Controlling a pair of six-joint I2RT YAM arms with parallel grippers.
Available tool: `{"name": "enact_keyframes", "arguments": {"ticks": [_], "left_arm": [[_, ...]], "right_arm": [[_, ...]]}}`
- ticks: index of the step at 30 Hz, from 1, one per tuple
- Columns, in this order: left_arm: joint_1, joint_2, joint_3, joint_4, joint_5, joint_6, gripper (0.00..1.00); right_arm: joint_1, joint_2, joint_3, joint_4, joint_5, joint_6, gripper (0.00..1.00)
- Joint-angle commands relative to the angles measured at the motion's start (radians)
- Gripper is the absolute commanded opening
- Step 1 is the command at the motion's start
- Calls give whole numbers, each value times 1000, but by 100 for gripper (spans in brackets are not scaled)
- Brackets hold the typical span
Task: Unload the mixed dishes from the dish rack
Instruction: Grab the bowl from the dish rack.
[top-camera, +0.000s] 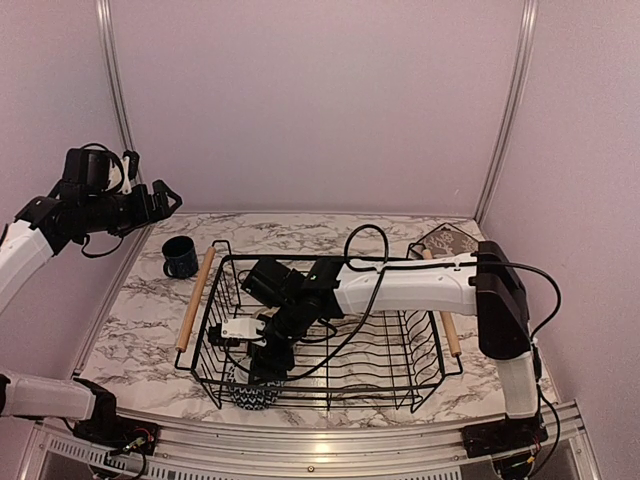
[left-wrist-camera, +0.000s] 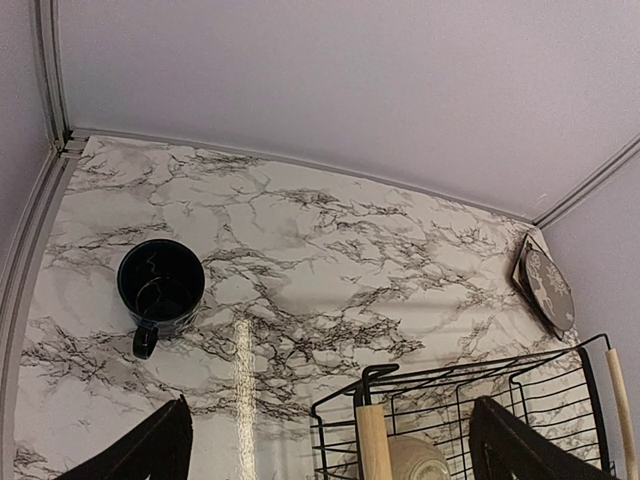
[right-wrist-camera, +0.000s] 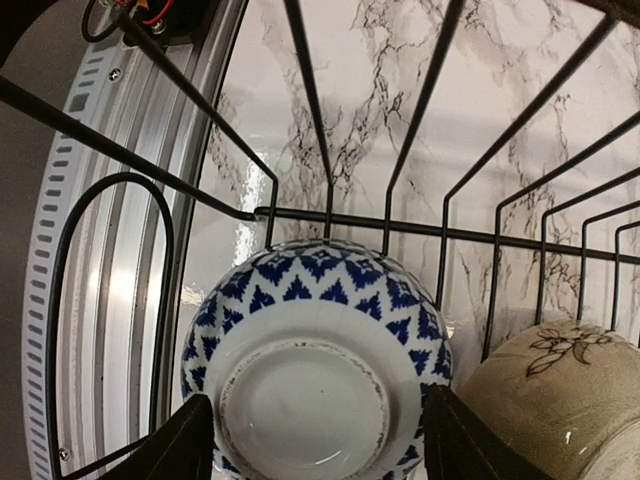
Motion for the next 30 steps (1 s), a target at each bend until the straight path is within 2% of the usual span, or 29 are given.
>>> {"name": "enact_keyframes", "arguments": {"ticks": [1, 10, 13, 15, 19, 30], "left_arm": [[-5, -14, 32, -33, -1, 2, 99], [-6, -18, 38, -43, -4, 4, 99], [-6, -22, 34, -44, -7, 5, 99], [-6, -25, 31, -47, -9, 5, 99], [-6, -30, 28, -52, -15, 8, 99], [-8, -38, 26, -56, -21, 5, 99]], "right_arm": [[9, 31, 36, 0, 14, -6, 68], [27, 43, 36, 6, 36, -14, 73], [29, 50, 42, 8, 31, -15, 72], [29, 55, 44, 8, 28, -14, 68], [29, 52, 46, 4, 39, -15, 52], [29, -7, -11, 64, 65, 3, 36]]}}
